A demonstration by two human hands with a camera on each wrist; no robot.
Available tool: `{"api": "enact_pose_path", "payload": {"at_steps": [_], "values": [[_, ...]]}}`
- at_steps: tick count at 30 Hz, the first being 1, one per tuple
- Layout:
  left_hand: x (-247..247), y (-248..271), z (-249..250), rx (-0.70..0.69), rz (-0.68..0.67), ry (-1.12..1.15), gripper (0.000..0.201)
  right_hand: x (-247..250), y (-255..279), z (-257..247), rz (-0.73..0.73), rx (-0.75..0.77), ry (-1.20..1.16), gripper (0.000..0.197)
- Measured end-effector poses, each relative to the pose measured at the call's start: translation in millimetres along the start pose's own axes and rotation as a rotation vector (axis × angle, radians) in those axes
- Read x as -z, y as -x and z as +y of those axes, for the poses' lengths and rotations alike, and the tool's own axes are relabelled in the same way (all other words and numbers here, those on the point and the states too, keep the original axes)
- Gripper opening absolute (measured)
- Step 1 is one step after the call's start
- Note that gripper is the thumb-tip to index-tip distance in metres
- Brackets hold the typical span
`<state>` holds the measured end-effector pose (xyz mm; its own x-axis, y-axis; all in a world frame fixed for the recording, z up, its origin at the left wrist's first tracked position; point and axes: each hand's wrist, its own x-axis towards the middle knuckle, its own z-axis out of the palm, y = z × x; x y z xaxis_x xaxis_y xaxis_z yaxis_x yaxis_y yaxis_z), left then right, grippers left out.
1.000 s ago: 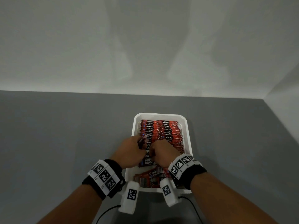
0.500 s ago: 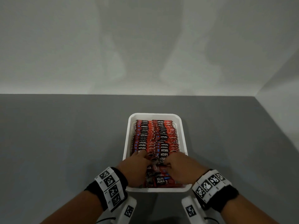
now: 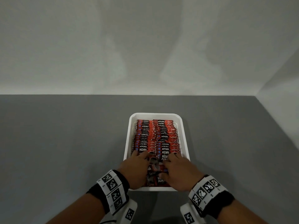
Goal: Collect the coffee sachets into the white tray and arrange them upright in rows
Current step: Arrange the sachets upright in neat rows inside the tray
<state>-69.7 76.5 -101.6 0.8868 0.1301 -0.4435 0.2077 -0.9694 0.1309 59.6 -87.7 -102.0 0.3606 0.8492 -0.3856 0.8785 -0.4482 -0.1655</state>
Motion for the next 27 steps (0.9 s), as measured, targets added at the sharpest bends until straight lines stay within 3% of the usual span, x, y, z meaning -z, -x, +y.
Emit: {"api": "enact_pose_path", "payload": {"at_steps": [10,16,19,23,25,27], "values": [[5.6,4.0,5.9,0.009,0.052,0.012,0.060,-1.7,-1.0,0.2,0.043,-0.003,0.010,0.059],[16.9,11.9,7.7,-0.033,0.079,0.001,0.050,1.3,0.9,1.8,0.075,0.026,-0.062,0.054],[18.4,11.0,2.4,-0.018,0.159,0.281,0.038,6.4,4.1,4.3,0.129,0.031,-0.259,0.041],[41.6,14.8,1.9,0.126,0.228,1.074,0.018,29.6,11.3,5.3,0.241,-0.016,-0.511,0.027],[50.5,16.0,6.8,0.190,0.195,1.449,0.021,42.5,12.6,1.0,0.276,-0.062,-0.734,0.025],[54.8,14.2,12.0,0.151,0.238,1.683,0.025,49.9,9.4,-5.7,0.273,-0.066,-0.916,0.026]]}}
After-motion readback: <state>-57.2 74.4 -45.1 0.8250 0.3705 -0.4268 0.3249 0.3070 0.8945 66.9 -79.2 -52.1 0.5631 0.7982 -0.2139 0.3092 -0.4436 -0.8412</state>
